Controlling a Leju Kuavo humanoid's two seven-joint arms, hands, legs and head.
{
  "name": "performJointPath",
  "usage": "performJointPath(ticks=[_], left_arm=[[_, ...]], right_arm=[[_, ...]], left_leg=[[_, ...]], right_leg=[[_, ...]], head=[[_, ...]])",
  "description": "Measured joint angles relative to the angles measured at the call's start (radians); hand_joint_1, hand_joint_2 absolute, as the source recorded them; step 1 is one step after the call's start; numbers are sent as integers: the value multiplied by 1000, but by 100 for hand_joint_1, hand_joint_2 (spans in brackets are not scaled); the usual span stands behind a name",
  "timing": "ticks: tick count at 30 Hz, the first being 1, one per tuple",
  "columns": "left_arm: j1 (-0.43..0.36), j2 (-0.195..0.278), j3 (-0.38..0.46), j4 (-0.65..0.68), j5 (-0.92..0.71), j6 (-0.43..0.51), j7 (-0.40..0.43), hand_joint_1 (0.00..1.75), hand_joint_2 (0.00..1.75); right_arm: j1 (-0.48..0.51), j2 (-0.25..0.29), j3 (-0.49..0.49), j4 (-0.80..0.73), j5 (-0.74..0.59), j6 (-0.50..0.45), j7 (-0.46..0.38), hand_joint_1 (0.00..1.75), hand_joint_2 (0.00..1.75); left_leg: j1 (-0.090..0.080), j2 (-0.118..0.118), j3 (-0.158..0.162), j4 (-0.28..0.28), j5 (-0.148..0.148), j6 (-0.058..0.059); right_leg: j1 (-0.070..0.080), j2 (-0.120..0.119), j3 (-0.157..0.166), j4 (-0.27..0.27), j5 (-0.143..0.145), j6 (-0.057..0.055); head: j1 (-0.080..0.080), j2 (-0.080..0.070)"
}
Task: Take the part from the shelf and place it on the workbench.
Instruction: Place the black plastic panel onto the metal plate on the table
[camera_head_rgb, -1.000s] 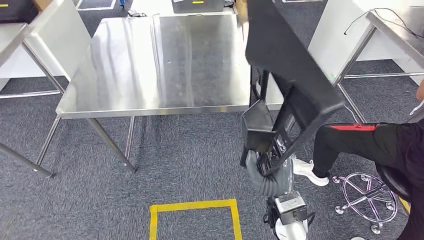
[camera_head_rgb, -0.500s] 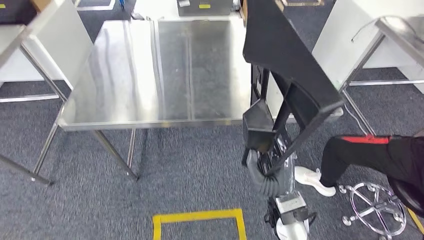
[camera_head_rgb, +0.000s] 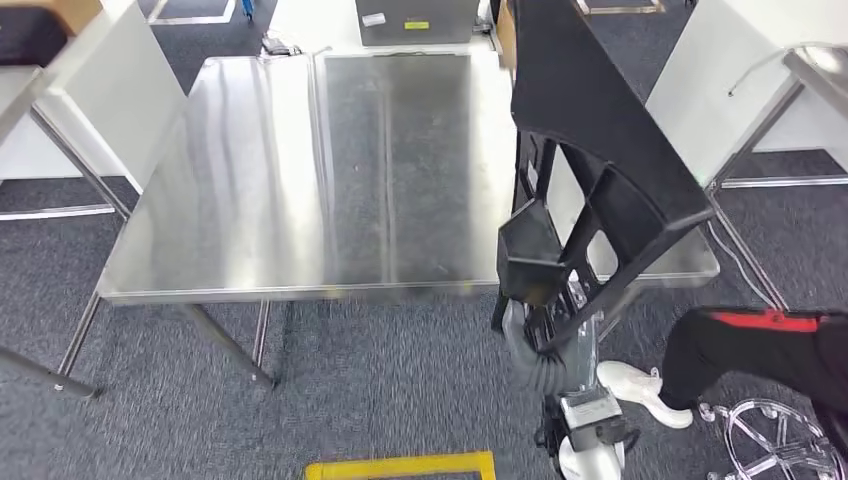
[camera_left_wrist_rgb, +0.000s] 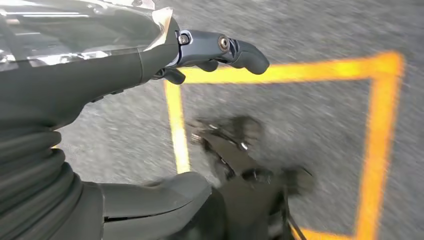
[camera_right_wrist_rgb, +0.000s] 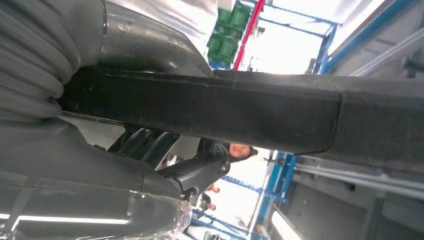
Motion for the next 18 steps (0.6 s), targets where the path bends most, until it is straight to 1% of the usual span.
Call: performJointPath(ticks=[1,2,3,4,5,6,7,8,9,10,11,12,13,14,15,16,17,18], left_arm=[[-2,-1,0,0,0,-1,0,0,175],[-1,-2,-1,0,-1,-3,0,0,175],[1,-2,-1,0,-2,-4,1,0,175],[4,-1,-1,0,-3,-4,1,0,175],[6,0,-1,0,-3,-4,1,0,175],[7,2,-1,0,-4,-3,1,0,175],[8,4,-1,0,-5,-3,2,0,175],[10,4,-1,1,-6,-2,3,0,175],[11,5,-1,1,-7,-1,5,0,175],[11,5,-1,1,-8,-1,7,0,175],[11,5,-1,1,-10,-1,9,0,175],[9,6,-1,1,-11,-1,11,0,175],[8,5,-1,1,-12,-1,14,0,175],[7,4,-1,1,-13,-1,16,0,175],[6,4,-1,1,-14,-1,18,0,175],[6,3,-1,0,-15,-1,20,0,175],[5,3,-1,0,-15,0,21,0,175],[4,3,-1,0,-16,0,22,0,175]], right_arm=[[1,0,-1,0,0,-1,-1,175,175],[1,0,-2,0,1,-2,-3,175,175],[2,1,-2,0,3,-4,-4,175,175],[4,0,-3,0,5,-6,-6,175,175],[6,0,-3,0,6,-8,-7,175,175],[7,0,-4,0,8,-12,-8,175,175],[8,0,-4,0,13,-18,-9,175,175],[8,0,-5,0,22,-28,-10,175,175],[8,0,-6,1,34,-41,-10,175,175],[7,0,-7,1,53,-57,-7,175,175],[7,0,-8,2,77,-75,0,175,175],[5,0,-9,2,107,-94,8,175,175],[4,0,-10,2,141,-113,19,175,175],[3,0,-11,2,172,-130,29,175,175],[1,0,-13,2,197,-143,36,175,175],[0,-1,-15,2,214,-152,41,175,175],[-1,-2,-19,3,233,-163,49,175,175],[-2,-3,-23,4,263,-179,62,175,175]], left_leg=[[3,1,-42,63,0,-3],[5,2,-88,116,-18,-9],[8,4,-132,149,-57,-16],[12,6,-167,158,-109,-24],[16,9,-192,146,-153,-32],[21,11,-207,114,-167,-38],[24,14,-214,70,-136,-42],[26,17,-214,23,-60,-43],[26,21,-210,-14,16,-41],[23,23,-202,-37,79,-35],[18,24,-195,-45,111,-28],[14,22,-190,-48,108,-20],[13,19,-180,-55,107,-12],[12,17,-171,-66,105,-4],[13,16,-159,-76,103,4],[14,15,-147,-86,100,12],[12,15,-138,-90,94,17],[11,14,-131,-92,87,20]], right_leg=[[-1,0,14,0,-8,-11],[-1,1,27,0,-21,-17],[-1,3,40,0,-34,-18],[-2,6,55,0,-49,-16],[-4,10,72,0,-64,-13],[-6,12,91,0,-79,-8],[-8,13,108,0,-96,-4],[-10,14,127,0,-113,2],[-10,15,143,1,-127,9],[-8,15,151,-1,-139,16],[-7,16,158,-4,-146,24],[-5,16,162,-11,-151,32],[-5,14,166,-17,-155,40],[-6,12,167,-11,-161,44],[-7,10,158,12,-171,46],[-8,9,130,61,-186,44],[-8,9,85,128,-202,42],[-9,9,32,200,-216,41]], head=[[-1,0],[-1,0],[-1,0],[-2,0],[-1,0],[-1,0],[-2,0],[-2,0],[-4,0],[-5,0],[-6,0],[-7,0],[-5,0],[-5,0],[-4,0],[-3,0],[-2,0],[-2,0]])
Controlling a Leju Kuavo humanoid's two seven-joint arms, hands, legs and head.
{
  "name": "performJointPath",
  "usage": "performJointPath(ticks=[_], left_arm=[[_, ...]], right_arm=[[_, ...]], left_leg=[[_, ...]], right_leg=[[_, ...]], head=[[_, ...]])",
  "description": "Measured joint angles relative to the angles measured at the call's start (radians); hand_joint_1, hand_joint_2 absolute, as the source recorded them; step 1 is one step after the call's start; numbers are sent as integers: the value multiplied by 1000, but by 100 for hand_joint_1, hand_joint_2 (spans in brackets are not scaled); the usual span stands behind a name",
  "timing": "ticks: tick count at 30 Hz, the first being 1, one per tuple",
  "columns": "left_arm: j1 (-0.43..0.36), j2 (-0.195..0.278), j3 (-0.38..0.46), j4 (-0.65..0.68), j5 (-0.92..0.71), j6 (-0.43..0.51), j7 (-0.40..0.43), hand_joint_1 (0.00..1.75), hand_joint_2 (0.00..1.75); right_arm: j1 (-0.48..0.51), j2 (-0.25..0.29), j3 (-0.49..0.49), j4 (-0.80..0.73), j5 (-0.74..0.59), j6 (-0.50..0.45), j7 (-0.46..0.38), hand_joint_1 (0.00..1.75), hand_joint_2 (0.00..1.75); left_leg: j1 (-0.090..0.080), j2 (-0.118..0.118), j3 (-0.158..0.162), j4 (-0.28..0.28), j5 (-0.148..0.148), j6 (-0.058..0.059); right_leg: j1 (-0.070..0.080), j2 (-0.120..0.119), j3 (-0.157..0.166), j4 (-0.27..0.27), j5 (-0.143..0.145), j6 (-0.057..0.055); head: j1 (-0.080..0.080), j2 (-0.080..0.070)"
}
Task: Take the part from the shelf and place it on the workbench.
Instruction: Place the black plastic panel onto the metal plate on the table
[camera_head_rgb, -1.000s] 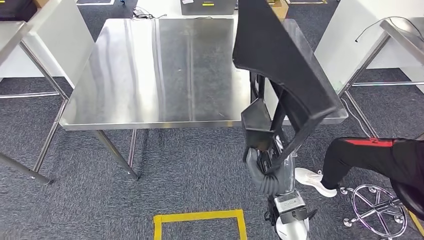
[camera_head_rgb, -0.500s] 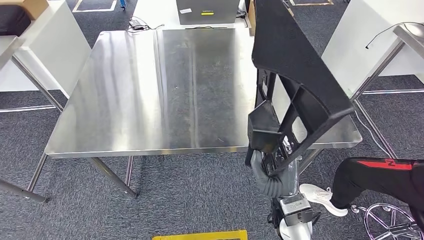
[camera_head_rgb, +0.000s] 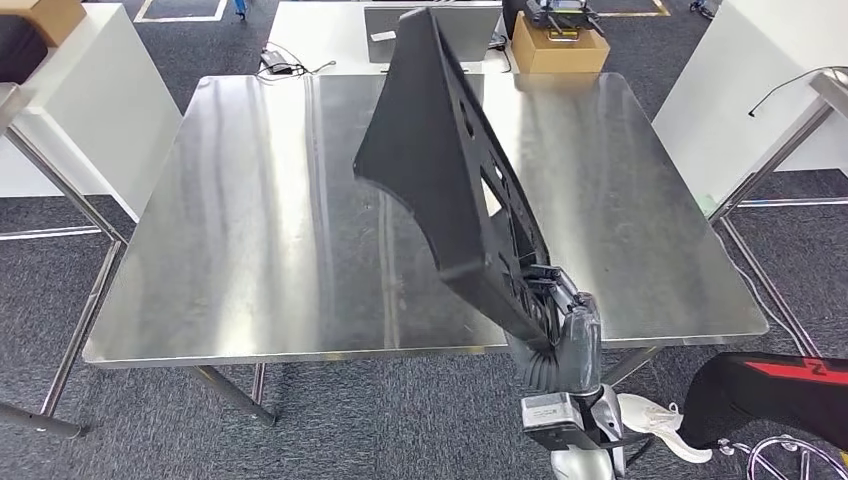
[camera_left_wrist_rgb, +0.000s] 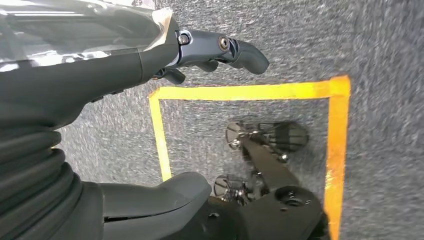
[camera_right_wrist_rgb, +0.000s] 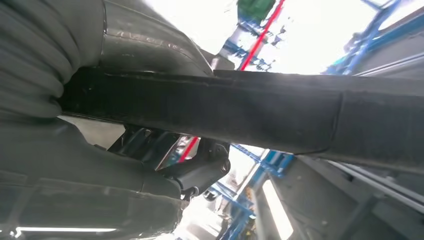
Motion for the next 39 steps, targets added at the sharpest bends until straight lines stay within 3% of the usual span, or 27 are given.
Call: performJointPath(ticks=[1,2,3,5,6,7,8,10,12,18,23,28,33,39], left_arm=[[0,0,0,0,-1,1,2,0,175],[1,-1,0,0,-1,1,4,0,175],[2,-3,0,0,-2,1,6,0,175],[4,-5,0,0,-2,0,11,0,175],[5,-6,1,0,-2,0,12,0,175],[5,-6,1,0,-2,0,13,0,175],[6,-6,1,0,-2,0,13,0,175],[7,-6,1,0,-2,0,11,0,175],[7,-6,1,0,-3,-1,9,0,175],[6,-6,2,0,-4,-3,8,0,175],[5,-6,1,0,-11,-2,8,0,175],[4,-7,1,0,-23,-2,2,0,175],[4,-7,1,0,-25,-2,-5,0,175],[4,-6,1,0,-25,-2,-7,0,175]], right_arm=[[0,-1,-6,2,49,-28,21,175,175],[1,-2,-15,5,109,-62,47,175,175],[2,-4,-27,9,177,-99,75,175,175],[2,-12,-59,18,301,-159,131,175,175],[2,-17,-81,26,356,-182,161,175,175],[1,-23,-106,36,401,-196,192,175,175],[-2,-31,-134,48,437,-205,224,175,175],[-13,-53,-191,77,475,-208,276,175,175],[-33,-80,-244,116,481,-208,299,175,175],[-55,-119,-320,185,484,-207,308,175,175],[-70,-136,-341,220,525,-199,349,175,175],[-205,-235,-394,437,578,-195,376,175,175],[-368,-339,-426,688,621,-205,347,175,175],[-449,-378,-432,819,691,-208,343,175,175]], left_leg=[[-1,-2,8,-1,-9,1],[-2,-5,19,0,-19,1],[-2,-9,31,0,-30,0],[-2,-15,57,0,-54,-7],[-5,-18,66,1,-67,-13],[-8,-20,71,0,-77,-19],[-11,-21,73,1,-86,-21],[-13,-20,80,-3,-90,-11],[-12,-17,88,-14,-88,-1],[-12,-11,114,-43,-93,-7],[-12,-8,115,-47,-93,-9],[-13,-6,118,-48,-91,-30],[-18,-5,123,-47,-91,-30],[-18,-4,123,-47,-93,-28]], right_leg=[[-1,0,-51,54,-2,4],[-1,0,-86,74,13,11],[-3,0,-100,52,47,22],[-8,-5,-84,-69,145,42],[-6,-9,-68,-124,180,44],[-6,-11,-58,-158,199,38],[-6,-12,-52,-171,203,29],[-6,-7,-47,-175,200,15],[-4,-3,-44,-179,199,11],[-4,0,-33,-184,188,-5],[-3,1,-32,-184,186,-7],[-3,3,-29,-184,188,-9],[-7,3,-24,-184,189,-10],[-9,5,-24,-184,189,-10]], head=[[0,0],[0,0],[0,0],[2,0],[2,0],[2,0],[0,0],[-4,0],[-4,0],[-4,0],[-5,0],[-4,0],[-4,0],[-4,0]])
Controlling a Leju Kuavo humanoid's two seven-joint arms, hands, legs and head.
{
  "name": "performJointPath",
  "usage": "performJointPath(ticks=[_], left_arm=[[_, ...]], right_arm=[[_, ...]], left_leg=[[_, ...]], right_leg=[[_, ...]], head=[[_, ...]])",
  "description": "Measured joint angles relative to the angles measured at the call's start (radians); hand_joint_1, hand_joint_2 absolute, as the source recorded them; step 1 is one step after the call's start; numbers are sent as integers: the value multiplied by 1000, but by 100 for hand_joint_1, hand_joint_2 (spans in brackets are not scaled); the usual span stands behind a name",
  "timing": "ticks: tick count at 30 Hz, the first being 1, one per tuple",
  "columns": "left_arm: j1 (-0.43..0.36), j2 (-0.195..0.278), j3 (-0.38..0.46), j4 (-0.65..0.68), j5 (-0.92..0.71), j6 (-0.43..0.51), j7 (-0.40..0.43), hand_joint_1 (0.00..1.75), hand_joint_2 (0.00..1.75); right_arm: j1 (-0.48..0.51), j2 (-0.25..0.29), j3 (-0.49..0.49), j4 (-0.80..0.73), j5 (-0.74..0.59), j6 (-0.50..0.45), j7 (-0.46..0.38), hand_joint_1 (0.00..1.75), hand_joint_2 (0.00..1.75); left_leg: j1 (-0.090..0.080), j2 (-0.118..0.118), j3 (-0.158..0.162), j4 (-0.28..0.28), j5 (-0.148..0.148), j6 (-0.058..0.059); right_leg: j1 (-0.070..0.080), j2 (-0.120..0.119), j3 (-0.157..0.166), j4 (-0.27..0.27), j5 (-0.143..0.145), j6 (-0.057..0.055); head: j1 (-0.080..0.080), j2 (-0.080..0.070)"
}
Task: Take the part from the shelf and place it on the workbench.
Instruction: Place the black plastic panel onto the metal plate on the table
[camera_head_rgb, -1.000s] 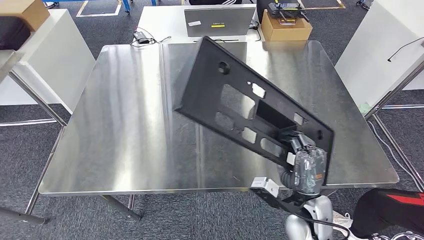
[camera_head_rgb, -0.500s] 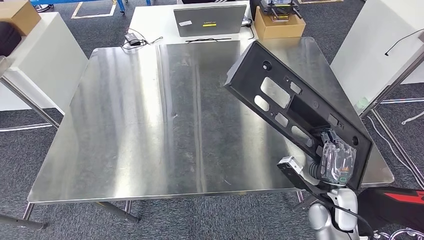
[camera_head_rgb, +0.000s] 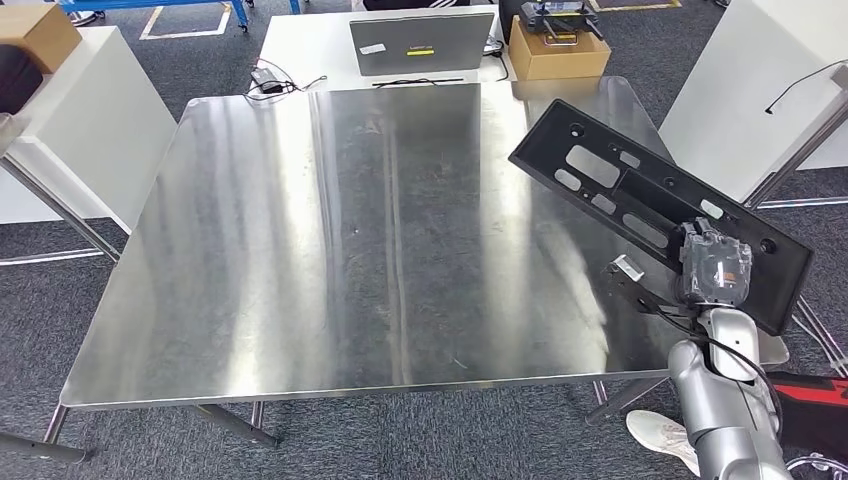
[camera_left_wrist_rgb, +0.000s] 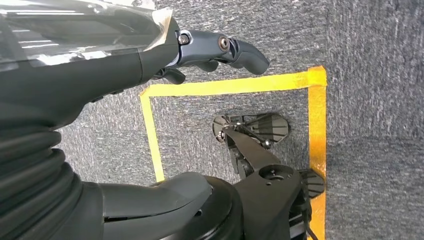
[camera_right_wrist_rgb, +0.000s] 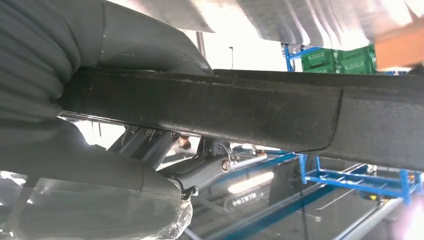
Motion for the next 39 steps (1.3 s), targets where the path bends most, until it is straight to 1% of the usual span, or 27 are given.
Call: performJointPath(ticks=[3,5,8,11,15,19,21,23,25,28,30,32,36,39], left_arm=[[-1,0,0,0,-3,0,-1,0,175],[-1,0,0,0,-7,0,-1,0,175],[-3,-1,0,0,-10,0,-5,0,175],[-4,-1,0,0,-14,0,-6,0,175],[-6,-1,-1,0,-25,0,-5,0,175],[-14,-2,-1,0,-29,0,3,0,175],[-16,-2,-1,0,-30,0,5,0,175],[-16,-2,-1,0,-30,0,7,0,175],[-17,-2,-1,0,-30,0,10,0,175],[-19,-2,-1,0,-29,0,13,0,175],[-20,-2,-1,0,-27,0,7,0,175],[-20,-2,-1,0,-27,0,-2,0,175],[-18,-2,-1,0,-28,0,-15,0,175],[-18,-1,-1,0,-28,0,-16,0,175]], right_arm=[[-85,-14,7,88,58,0,1,175,175],[-170,-24,28,173,84,0,0,175,175],[-304,-26,85,308,114,0,-1,175,175],[-404,-3,153,412,123,1,-7,175,175],[-474,63,251,482,146,1,-16,175,175],[-502,136,353,509,156,3,-47,175,175],[-510,162,389,517,154,4,-52,175,175],[-517,181,416,521,139,12,-77,175,175],[-520,204,450,522,118,38,-119,175,175],[-507,254,529,507,80,107,-165,175,175],[-478,284,600,465,39,157,-173,175,175],[-437,301,684,394,-20,208,-158,175,175],[-367,300,851,226,-128,290,-104,175,175],[-343,287,930,141,-155,310,-82,44,44]], left_leg=[[-1,2,0,0,-1,1],[-1,2,1,0,-1,1],[-1,3,2,0,0,1],[-1,2,3,0,1,1],[1,2,3,0,1,1],[1,2,3,0,1,0],[1,0,3,0,2,0],[1,0,2,0,2,-1],[1,2,1,-1,2,-1],[1,7,4,-1,2,-1],[1,6,5,-1,1,-1],[1,4,4,-1,2,-1],[1,3,3,-1,1,-2],[1,3,3,-1,1,-2]], right_leg=[[-1,3,0,0,0,0],[-2,3,0,0,0,0],[-2,4,1,0,1,0],[-1,4,1,0,1,0],[1,4,1,0,1,0],[3,4,1,1,0,0],[3,3,1,1,0,0],[3,2,1,0,0,0],[2,3,2,0,0,0],[2,8,2,0,0,0],[3,8,2,0,0,0],[3,7,2,0,0,0],[3,6,2,0,0,0],[3,6,2,-1,0,0]], head=[[0,0],[0,0],[0,0],[0,0],[0,0],[0,0],[0,0],[0,0],[0,0],[0,0],[0,0],[0,0],[0,0],[0,0]])
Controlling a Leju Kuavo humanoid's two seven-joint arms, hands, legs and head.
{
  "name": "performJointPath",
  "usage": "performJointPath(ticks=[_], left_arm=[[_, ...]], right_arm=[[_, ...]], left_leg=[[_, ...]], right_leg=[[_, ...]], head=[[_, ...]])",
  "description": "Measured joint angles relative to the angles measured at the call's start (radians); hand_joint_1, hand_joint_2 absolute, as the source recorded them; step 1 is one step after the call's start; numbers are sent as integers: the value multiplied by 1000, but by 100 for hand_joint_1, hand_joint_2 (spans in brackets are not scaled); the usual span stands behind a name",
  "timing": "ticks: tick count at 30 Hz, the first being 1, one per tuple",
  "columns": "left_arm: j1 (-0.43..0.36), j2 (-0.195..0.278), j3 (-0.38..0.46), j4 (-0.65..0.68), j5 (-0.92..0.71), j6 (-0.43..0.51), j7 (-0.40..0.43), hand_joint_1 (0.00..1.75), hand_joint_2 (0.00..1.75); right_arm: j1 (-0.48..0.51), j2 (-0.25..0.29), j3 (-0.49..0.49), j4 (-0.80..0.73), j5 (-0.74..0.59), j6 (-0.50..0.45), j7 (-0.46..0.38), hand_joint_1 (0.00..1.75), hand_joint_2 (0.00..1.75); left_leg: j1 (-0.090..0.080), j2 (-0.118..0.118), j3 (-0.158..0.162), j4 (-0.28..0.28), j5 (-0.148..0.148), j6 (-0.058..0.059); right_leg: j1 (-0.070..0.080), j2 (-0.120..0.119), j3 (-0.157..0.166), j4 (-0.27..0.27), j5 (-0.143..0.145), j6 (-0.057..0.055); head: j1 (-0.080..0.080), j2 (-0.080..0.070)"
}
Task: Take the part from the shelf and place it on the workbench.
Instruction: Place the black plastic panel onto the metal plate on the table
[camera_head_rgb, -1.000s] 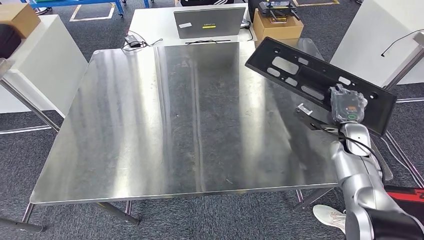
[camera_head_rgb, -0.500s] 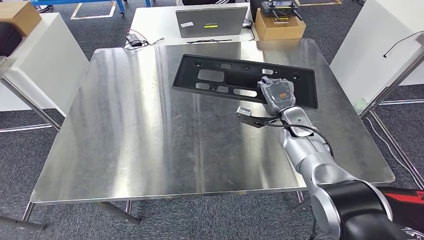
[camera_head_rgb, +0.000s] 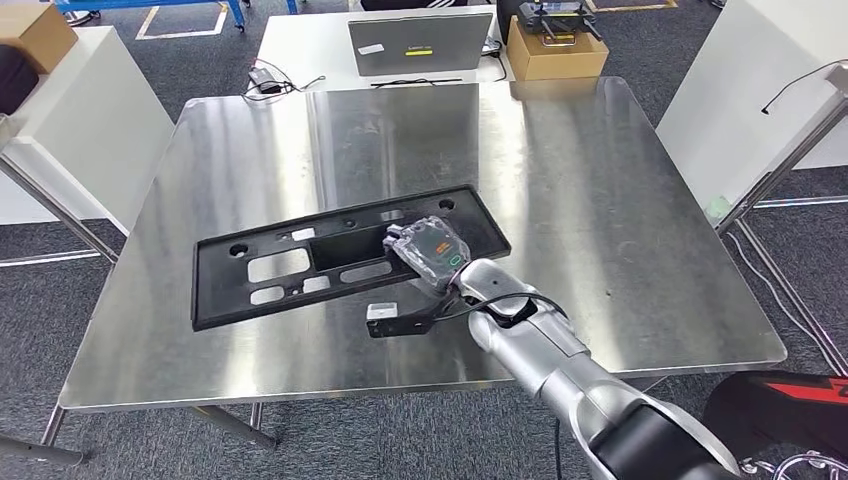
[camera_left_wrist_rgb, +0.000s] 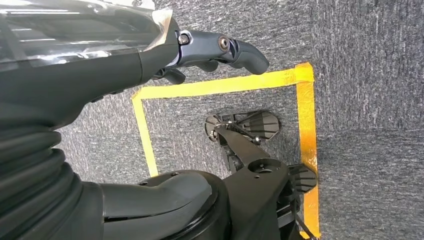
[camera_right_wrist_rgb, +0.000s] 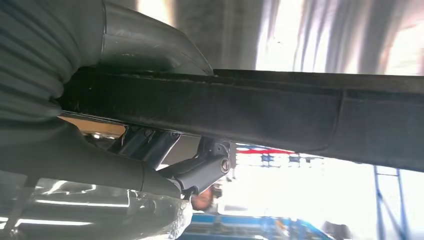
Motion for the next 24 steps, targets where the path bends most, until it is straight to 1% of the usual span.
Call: performJointPath(ticks=[1,2,6,11,24], left_arm=[[0,0,0,0,0,0,1,0,175],[0,0,0,0,-1,0,2,0,175],[2,1,0,0,-2,0,10,0,0],[4,1,0,0,-3,0,15,0,0],[4,0,0,1,-12,0,24,0,0]], right_arm=[[4,-5,18,-20,-7,2,4,0,0],[6,-9,32,-37,-15,3,6,0,0],[16,-26,63,-92,-50,3,29,0,0],[24,-48,74,-133,-72,-5,63,0,0],[34,-74,74,-143,-57,-28,89,0,0]], left_leg=[[0,0,0,0,0,0],[0,0,0,0,0,0],[0,-1,1,0,0,0],[0,0,1,0,0,0],[0,0,0,0,0,0]], right_leg=[[0,0,0,0,0,0],[0,0,0,-1,0,0],[0,0,1,-1,0,0],[0,0,1,-1,0,0],[0,0,1,-2,0,0]], head=[[0,0],[0,0],[0,0],[0,0],[0,0]])
